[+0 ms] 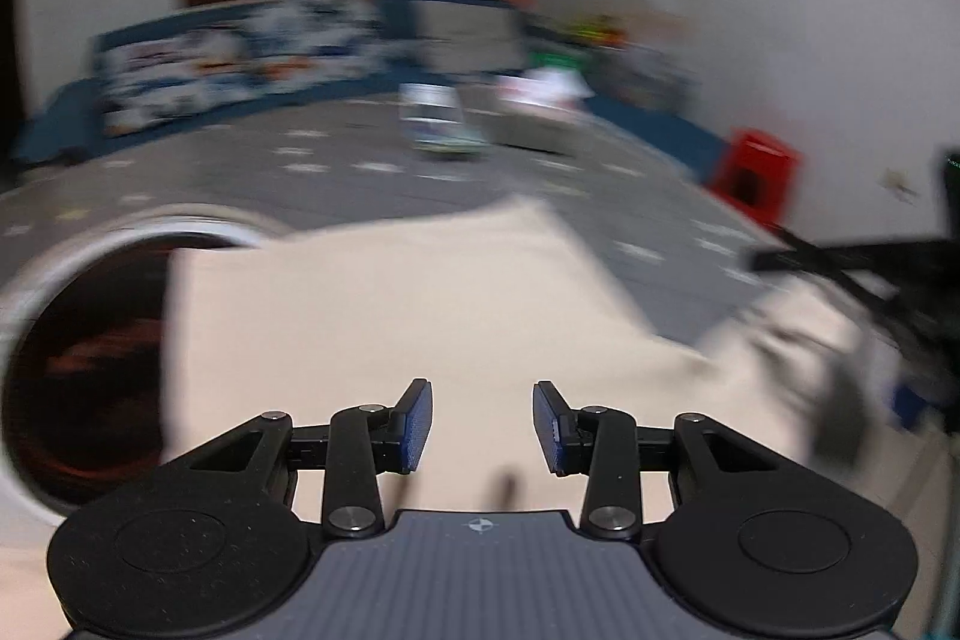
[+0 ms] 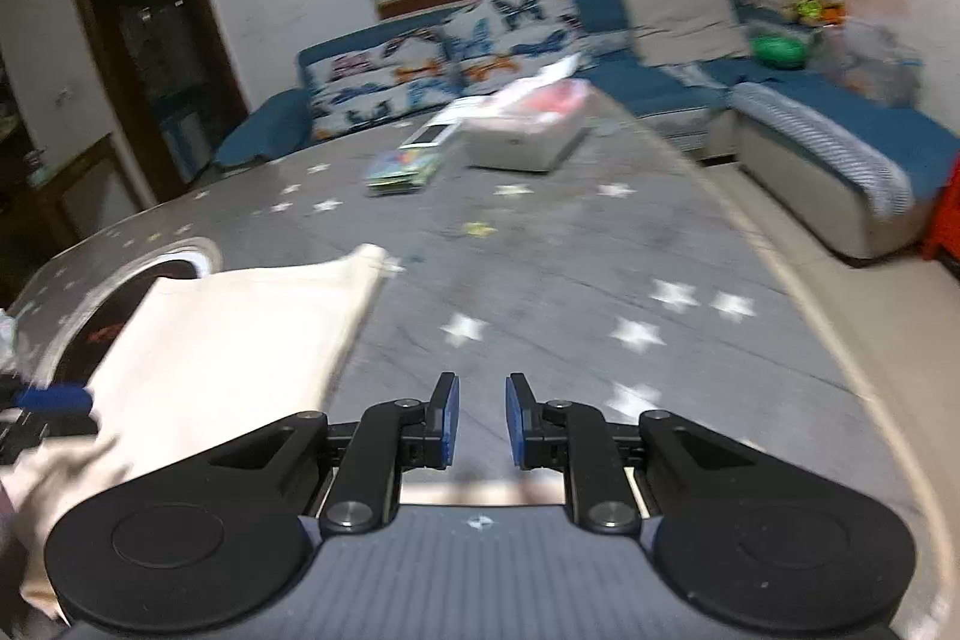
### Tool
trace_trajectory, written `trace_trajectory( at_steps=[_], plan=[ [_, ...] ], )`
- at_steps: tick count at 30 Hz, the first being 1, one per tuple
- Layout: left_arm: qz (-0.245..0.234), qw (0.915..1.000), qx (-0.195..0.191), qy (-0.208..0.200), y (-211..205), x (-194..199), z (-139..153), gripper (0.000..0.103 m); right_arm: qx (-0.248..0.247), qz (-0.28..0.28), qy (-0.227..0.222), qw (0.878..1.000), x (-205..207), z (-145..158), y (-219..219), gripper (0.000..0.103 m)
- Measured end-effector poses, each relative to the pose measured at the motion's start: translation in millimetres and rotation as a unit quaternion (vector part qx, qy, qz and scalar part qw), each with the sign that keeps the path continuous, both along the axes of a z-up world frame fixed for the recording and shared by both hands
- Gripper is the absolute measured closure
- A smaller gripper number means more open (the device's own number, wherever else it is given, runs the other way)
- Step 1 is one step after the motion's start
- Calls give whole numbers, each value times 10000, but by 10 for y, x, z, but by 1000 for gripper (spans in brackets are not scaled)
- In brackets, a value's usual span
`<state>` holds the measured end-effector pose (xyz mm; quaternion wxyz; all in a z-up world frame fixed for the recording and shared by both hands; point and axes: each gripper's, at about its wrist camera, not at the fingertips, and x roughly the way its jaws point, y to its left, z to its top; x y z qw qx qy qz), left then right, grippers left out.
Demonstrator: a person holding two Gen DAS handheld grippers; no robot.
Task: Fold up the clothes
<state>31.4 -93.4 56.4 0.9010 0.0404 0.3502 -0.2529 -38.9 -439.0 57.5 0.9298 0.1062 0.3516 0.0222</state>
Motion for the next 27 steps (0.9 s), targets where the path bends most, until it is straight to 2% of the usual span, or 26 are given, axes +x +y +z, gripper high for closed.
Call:
trace_trajectory(
  at_steps=[4,6,13,17,18,19,20,21,22,27],
  plan=[
    [884,9953,394,-100,239,488,-48,59,144,363,107,9992,366,8,182,85],
    [1149,9920,509,-100,329,702,-84,57,203,500,190,9984,550,-6,258,82],
    [1364,9876,774,117,391,1196,-296,54,244,767,474,9956,1097,-143,484,79],
    [1363,9875,753,230,386,1332,-411,56,115,847,636,9943,1339,-251,574,79],
    [1308,9885,720,228,389,1345,-417,63,79,873,685,9938,1388,-279,593,79],
    [1244,9897,677,217,392,1354,-419,74,38,895,724,9933,1432,-303,610,84],
    [1180,9908,634,206,395,1362,-421,79,-24,916,735,9931,1467,-312,628,89],
    [1169,9908,654,167,392,1375,-417,89,-112,952,732,9927,1505,-306,651,96],
    [1174,9906,694,118,387,1389,-413,94,-185,984,722,9923,1541,-299,672,98],
    [1305,9879,837,-67,399,1500,-394,98,-482,1116,423,9917,1757,-221,804,99]
  ],
)
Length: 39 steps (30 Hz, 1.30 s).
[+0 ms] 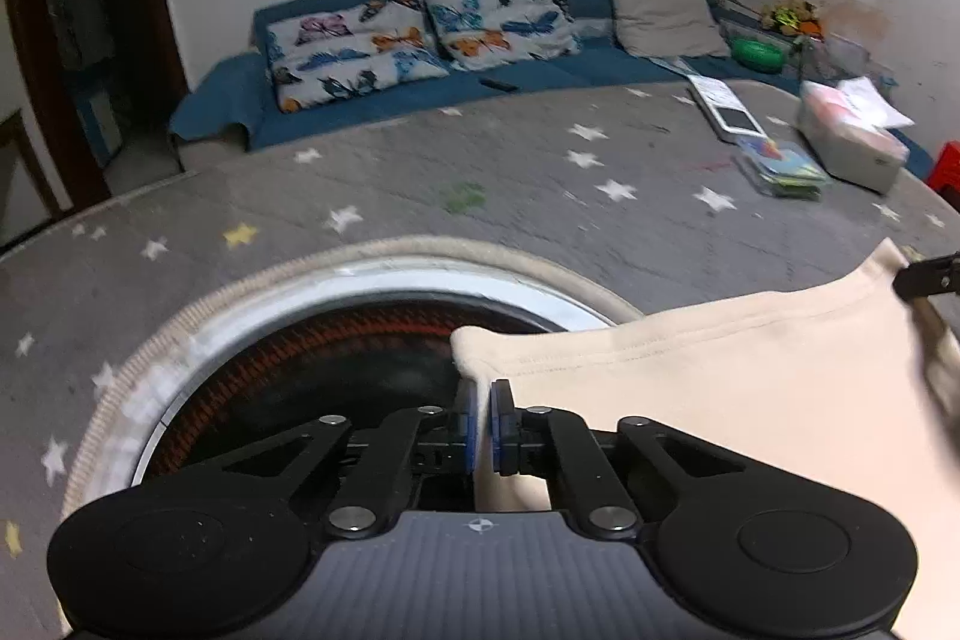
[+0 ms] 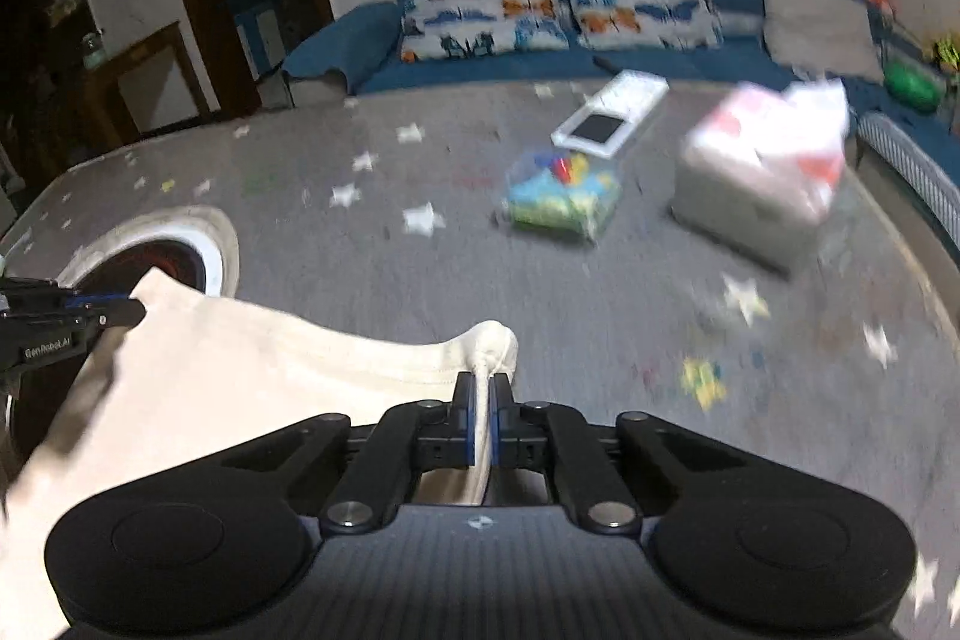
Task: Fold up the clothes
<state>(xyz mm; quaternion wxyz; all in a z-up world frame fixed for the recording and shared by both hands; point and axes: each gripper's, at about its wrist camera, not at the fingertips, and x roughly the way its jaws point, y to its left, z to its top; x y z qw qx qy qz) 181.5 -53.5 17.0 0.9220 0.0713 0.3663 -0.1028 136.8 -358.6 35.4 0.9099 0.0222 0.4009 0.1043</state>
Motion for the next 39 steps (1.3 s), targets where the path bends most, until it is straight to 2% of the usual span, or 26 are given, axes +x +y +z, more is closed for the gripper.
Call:
trace_trajectory(
  at_steps=[4,9,13,16,18,24,29,34,39],
  plan=[
    [169,9999,-2,-4,68,141,-25,98,-144,56,25,9999,233,-74,117,99],
    [217,9997,-60,61,111,156,17,94,-222,126,-7,9997,244,-66,150,92],
    [131,9998,-173,-39,153,-81,141,93,-244,443,-99,9987,-32,99,198,90],
    [-224,9989,-400,-33,131,-424,246,93,-171,882,-120,9959,-366,213,303,84],
    [-482,9976,-495,5,84,-667,274,93,-161,1224,-93,9923,-628,246,417,84],
    [-1193,9903,-706,122,-104,-1392,261,93,-102,2062,65,9784,-1323,218,741,78],
    [-1475,9862,-743,144,-232,-1828,162,93,-275,2411,-6,9701,-1816,94,933,78],
    [-1729,9832,-571,85,-319,-2060,67,93,-355,2306,-102,9723,-2112,38,900,78],
    [-1699,9835,-624,39,-318,-2058,101,92,42,1345,-306,9904,-2211,204,415,77]
  ],
)
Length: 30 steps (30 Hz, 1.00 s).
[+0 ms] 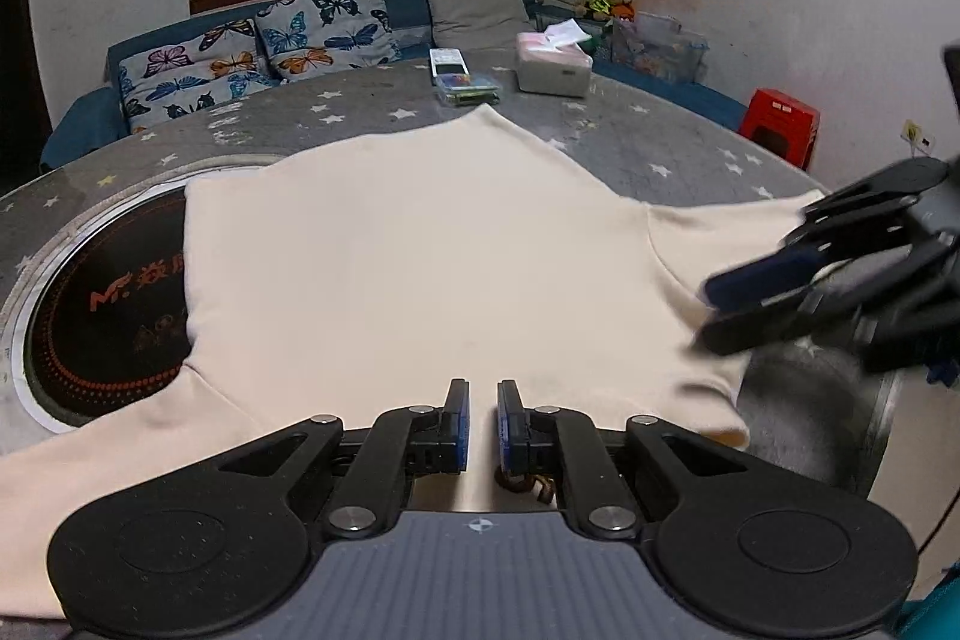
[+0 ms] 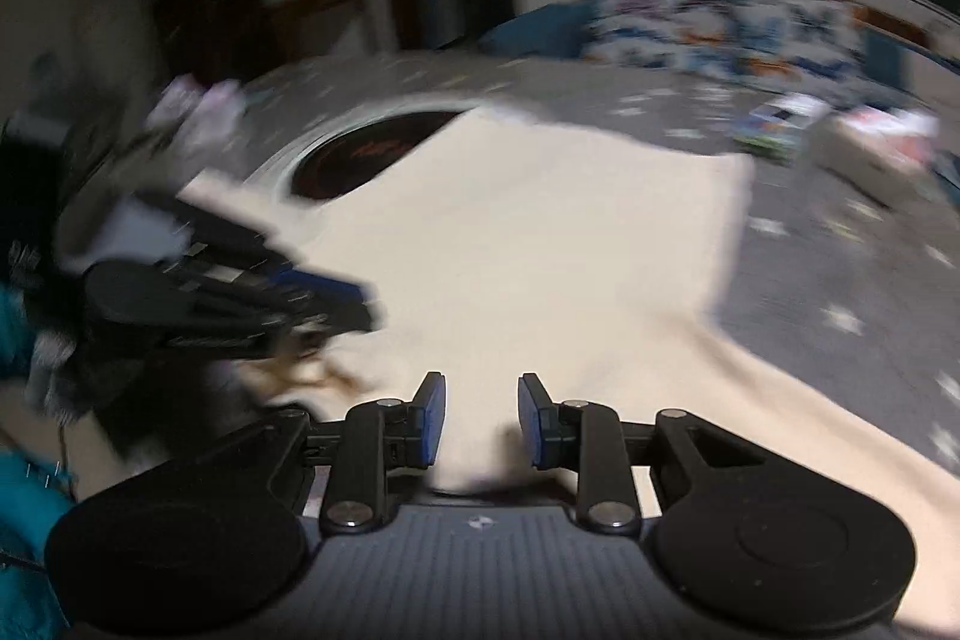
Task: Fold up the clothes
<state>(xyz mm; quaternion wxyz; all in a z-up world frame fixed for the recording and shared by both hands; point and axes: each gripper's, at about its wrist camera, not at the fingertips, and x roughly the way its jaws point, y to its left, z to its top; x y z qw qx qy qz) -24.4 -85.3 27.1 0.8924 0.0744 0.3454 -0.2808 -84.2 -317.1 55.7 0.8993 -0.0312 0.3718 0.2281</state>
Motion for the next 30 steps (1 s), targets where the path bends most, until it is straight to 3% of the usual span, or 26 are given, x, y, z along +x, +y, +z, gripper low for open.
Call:
trace_trajectory(
  at_steps=[2,5,9,12,15,18,20,22,30],
  plan=[
    [-50,9999,-88,-50,-41,-2,40,91,24,-573,-86,9983,-30,36,-264,74],
    [-179,9996,-199,-79,-148,-7,75,90,-186,-1646,-170,9860,-51,-3,-736,72],
    [-420,9987,-280,-10,-375,-26,44,90,-511,-2905,-225,9552,-142,-107,-1296,71],
    [-596,9977,-322,43,-527,-43,14,90,-460,-3402,-106,9392,-231,-183,-1589,70],
    [-729,9968,-322,95,-641,-59,-14,88,-280,-3611,26,9321,-345,-266,-1740,69],
    [-854,9959,-286,117,-734,-84,-34,88,-103,-3611,76,9324,-388,-333,-1845,70],
    [-914,9954,-258,132,-768,-97,-47,88,-134,-3505,58,9365,-370,-321,-1846,88],
    [-971,9949,-227,147,-797,-110,-64,88,-258,-3429,8,9390,-310,-294,-1843,95],
    [-1227,9924,-90,77,-843,-212,-106,83,-946,-3297,-483,9381,86,-181,-1825,96]
  ],
)
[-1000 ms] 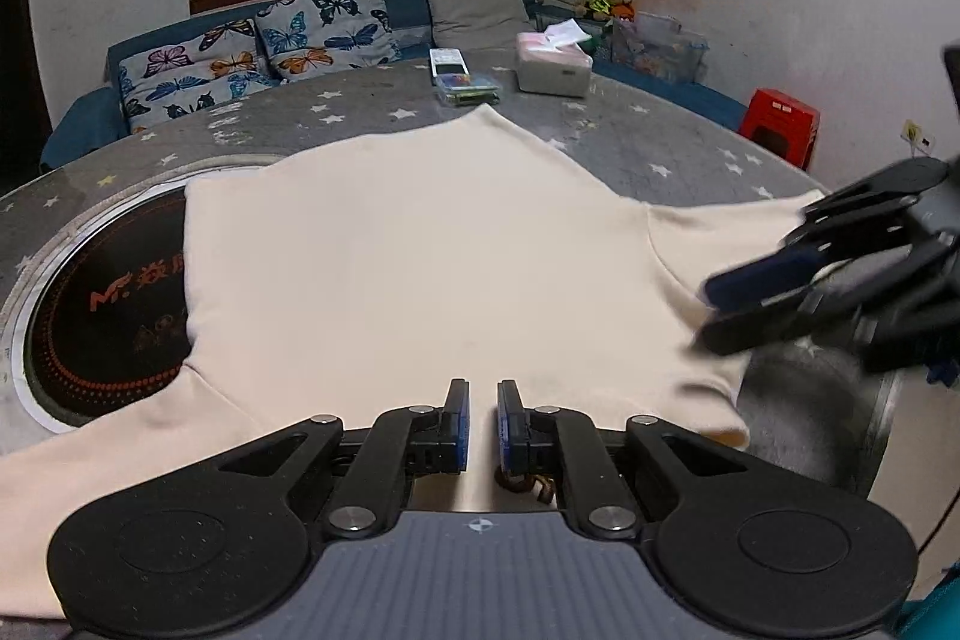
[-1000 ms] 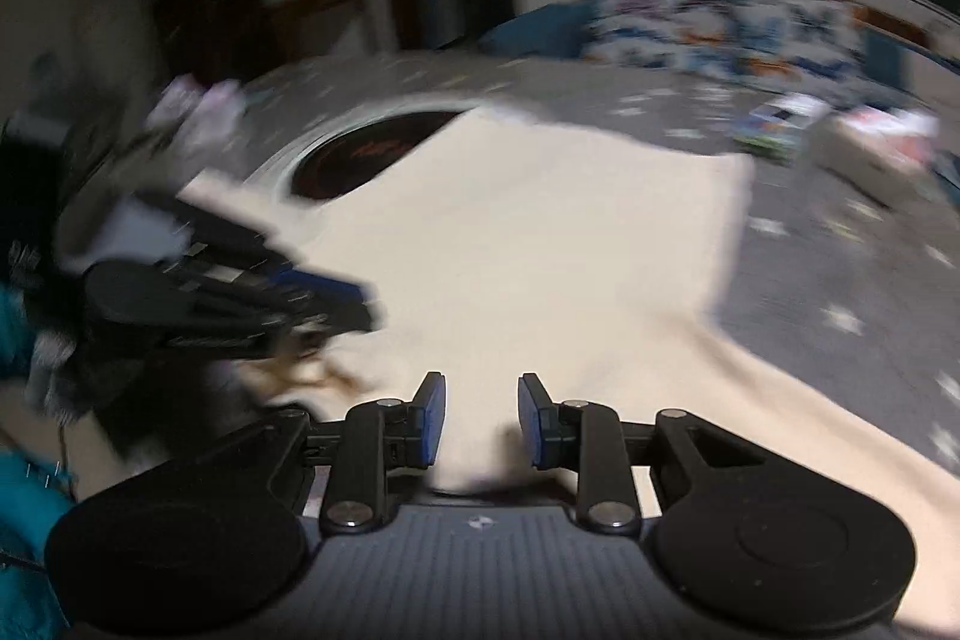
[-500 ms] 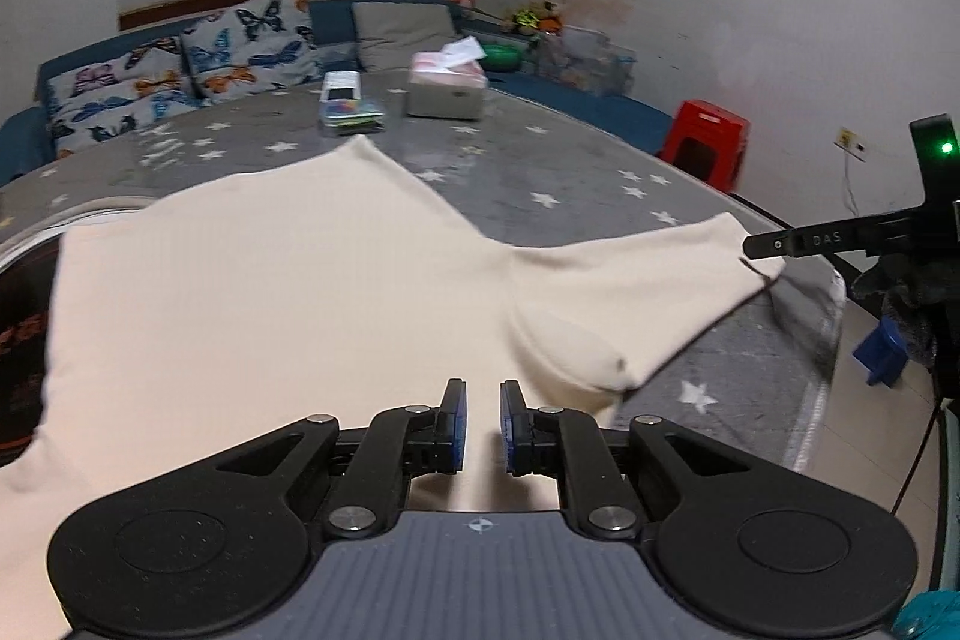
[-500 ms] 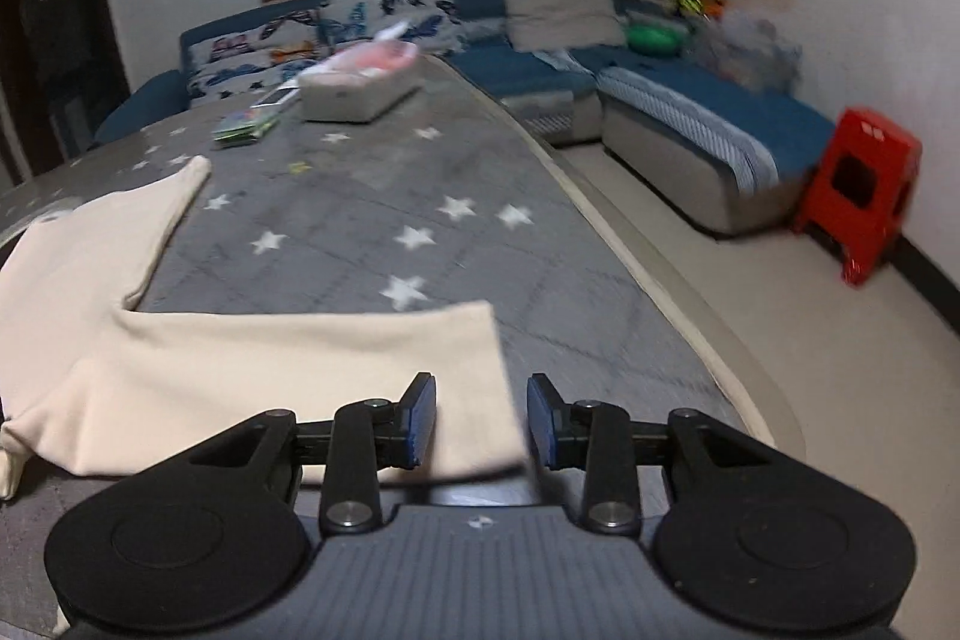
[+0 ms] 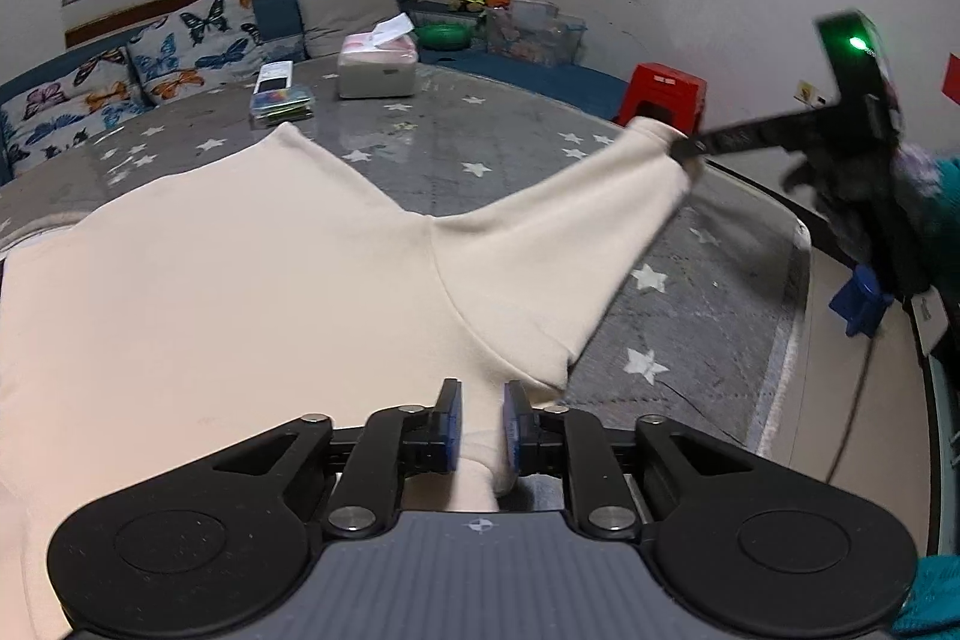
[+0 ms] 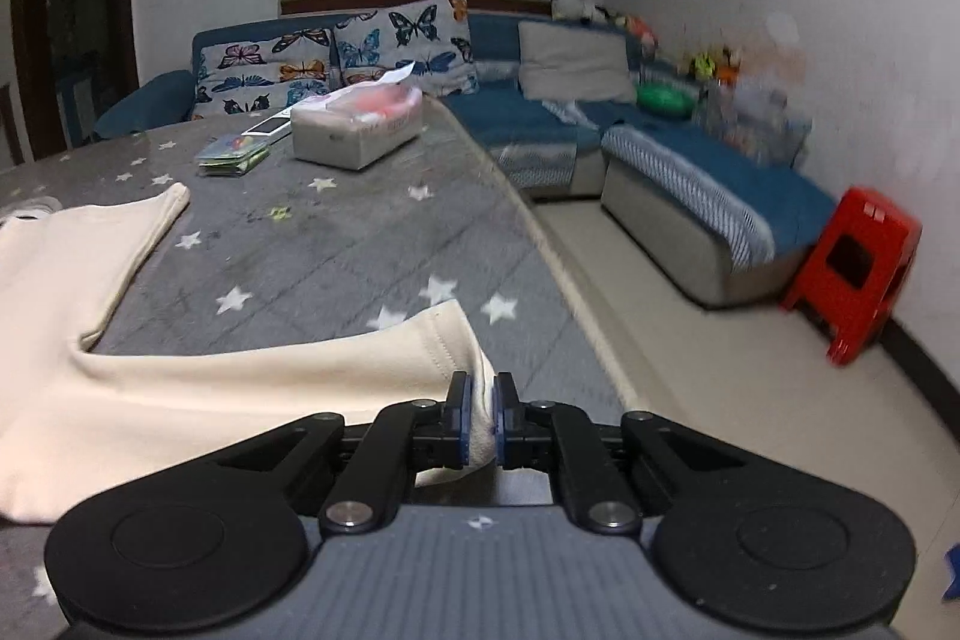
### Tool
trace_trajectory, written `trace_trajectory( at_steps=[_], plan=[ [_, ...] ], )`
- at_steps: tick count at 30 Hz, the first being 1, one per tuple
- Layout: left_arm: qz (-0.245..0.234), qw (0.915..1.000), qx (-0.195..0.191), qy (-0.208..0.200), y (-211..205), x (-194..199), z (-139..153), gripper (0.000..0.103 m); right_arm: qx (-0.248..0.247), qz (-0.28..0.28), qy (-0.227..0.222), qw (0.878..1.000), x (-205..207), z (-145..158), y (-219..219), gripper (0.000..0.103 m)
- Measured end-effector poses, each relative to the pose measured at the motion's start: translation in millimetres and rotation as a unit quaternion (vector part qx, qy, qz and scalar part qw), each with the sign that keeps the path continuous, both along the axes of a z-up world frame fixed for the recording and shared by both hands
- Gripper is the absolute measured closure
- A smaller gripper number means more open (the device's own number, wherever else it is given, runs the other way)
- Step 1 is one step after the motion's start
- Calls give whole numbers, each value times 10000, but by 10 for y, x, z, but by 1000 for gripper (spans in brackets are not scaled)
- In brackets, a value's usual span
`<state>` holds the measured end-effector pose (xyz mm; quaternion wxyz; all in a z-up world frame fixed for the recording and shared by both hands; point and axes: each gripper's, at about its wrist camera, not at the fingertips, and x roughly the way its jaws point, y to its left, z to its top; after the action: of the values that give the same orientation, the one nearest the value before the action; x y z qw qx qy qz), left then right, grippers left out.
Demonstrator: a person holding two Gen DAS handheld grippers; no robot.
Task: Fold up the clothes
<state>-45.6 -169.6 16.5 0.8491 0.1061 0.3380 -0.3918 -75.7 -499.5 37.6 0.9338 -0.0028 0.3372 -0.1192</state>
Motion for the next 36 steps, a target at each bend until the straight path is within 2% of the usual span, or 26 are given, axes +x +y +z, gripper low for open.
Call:
trace_trajectory(
  at_steps=[3,5,7,10,12,16,20,23,26,28,33,35,36],
  plan=[
    [-16,10000,-8,-15,-13,-13,-6,81,-6,-37,208,9998,120,-137,-13,96],
    [-5,10000,-26,4,-3,-12,2,81,-59,-81,215,9997,127,-180,-15,90],
    [34,10000,-56,16,20,-12,23,79,-58,-122,170,9998,109,-127,-18,85],
    [174,9997,-184,1,101,-16,90,76,-52,-37,79,9999,70,1,25,84],
    [357,9989,-285,-46,197,-23,151,71,-36,171,-9,9998,55,108,116,81],
    [915,9948,-438,-120,497,-33,261,66,128,793,-161,9966,50,281,409,74],
    [1753,9833,-448,-183,932,-31,311,61,195,1641,-217,9860,92,374,874,70],
    [2496,9674,-386,-166,1327,-14,295,60,297,2234,-191,9741,156,401,1232,69],
    [3332,9423,-210,-251,1738,-21,253,60,328,2756,-99,9606,214,371,1595,69],
    [3881,9211,-86,-311,2013,-28,223,60,328,3046,-36,9519,237,336,1817,69],
    [5139,8558,338,-483,2631,-53,154,61,321,3648,174,9304,246,246,2269,68],
    [5432,8373,400,-473,2819,-31,135,60,319,3794,222,9244,249,222,2392,68],
    [5516,8317,429,-467,2895,-10,116,60,322,3852,241,9220,253,213,2447,68]
  ],
)
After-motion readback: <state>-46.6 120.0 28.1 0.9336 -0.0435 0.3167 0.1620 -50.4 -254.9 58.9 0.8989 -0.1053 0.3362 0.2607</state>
